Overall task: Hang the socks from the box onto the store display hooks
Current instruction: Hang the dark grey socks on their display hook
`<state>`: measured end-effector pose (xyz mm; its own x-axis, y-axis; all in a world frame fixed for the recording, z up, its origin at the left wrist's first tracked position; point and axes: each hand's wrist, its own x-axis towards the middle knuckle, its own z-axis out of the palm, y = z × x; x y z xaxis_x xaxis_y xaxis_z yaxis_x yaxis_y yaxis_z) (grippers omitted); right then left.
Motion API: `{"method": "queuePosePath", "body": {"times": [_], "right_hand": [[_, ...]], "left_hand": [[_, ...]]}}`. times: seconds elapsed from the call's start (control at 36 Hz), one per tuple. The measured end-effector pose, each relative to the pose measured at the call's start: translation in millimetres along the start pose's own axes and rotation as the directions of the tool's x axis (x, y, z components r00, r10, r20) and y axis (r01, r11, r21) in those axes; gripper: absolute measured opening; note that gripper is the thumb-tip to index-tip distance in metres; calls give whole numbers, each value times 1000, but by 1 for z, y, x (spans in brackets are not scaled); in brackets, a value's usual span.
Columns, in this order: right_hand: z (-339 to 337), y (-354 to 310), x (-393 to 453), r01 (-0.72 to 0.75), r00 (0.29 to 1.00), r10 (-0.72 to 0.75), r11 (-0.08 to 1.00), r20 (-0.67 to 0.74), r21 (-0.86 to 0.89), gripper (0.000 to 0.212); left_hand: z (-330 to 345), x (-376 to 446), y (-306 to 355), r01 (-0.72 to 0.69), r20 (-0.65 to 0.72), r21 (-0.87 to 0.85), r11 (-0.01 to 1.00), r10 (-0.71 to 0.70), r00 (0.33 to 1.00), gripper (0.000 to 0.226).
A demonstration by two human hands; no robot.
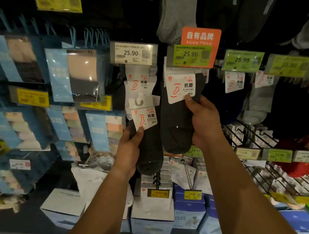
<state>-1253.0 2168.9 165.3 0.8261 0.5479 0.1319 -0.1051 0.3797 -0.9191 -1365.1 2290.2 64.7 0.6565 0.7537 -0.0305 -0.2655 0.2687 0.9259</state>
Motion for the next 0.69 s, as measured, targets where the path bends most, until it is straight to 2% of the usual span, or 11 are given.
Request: {"method": "queuePosePath", "body": {"times": [0.17,0.39,0.69], "right_hand": [[-1,-8,3,39,999,-39,999,4,14,16],[-9,-9,5,22,1000,-22,1000,-10,-8,15],[1,-12,9,14,1000,-13,998,23,-65,13]], "left_hand": [[-3,1,1,2,-38,5,1000,-2,999,28],[-3,-1,5,9,-79,3,1000,-8,997,31],[5,1,2,-7,-61,29,1000,9,998,33]]}}
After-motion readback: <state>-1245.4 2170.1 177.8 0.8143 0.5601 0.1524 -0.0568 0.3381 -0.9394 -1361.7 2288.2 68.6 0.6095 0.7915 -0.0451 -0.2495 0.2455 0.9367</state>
